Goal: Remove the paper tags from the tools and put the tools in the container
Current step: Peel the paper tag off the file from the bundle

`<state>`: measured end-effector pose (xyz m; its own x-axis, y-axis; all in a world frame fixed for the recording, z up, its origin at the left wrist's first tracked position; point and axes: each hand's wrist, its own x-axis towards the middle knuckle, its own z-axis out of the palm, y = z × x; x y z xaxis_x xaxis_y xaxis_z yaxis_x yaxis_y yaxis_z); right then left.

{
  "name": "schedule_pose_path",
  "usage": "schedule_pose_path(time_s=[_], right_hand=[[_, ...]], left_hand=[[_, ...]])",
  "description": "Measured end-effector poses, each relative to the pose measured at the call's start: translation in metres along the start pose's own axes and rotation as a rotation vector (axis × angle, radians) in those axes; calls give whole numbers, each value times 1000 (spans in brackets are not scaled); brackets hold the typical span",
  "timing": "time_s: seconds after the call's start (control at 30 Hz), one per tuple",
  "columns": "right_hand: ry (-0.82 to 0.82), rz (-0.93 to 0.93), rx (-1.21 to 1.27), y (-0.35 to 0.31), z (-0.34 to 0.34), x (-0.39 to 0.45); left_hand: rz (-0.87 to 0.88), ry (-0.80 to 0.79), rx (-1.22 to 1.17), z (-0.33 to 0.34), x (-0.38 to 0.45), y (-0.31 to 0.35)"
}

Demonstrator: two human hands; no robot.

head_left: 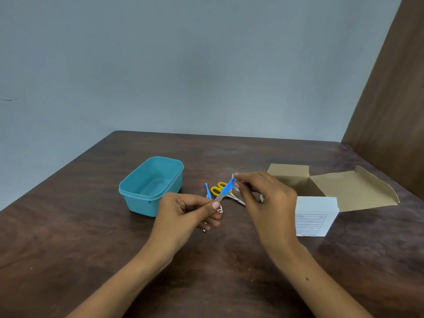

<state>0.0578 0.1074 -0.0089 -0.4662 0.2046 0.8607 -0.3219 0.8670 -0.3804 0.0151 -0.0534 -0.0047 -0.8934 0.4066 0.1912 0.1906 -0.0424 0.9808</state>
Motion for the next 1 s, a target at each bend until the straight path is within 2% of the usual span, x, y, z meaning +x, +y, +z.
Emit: schedule_pose_path(time_s=[0.27,0.43,0.7,1.0], right_hand=[[-159,-88,68,-13,9,-14],[-50,-22,38,-5,4,-5],[-148,-63,92,-10,9,-12],[-28,47,27,-4,7,-6]], left_hand=[[29,4,29,-1,0,0],[27,-16,46,0,-1,-2],[34,1,49,-2,0,-3],[67,-40,103,0,0,-3]])
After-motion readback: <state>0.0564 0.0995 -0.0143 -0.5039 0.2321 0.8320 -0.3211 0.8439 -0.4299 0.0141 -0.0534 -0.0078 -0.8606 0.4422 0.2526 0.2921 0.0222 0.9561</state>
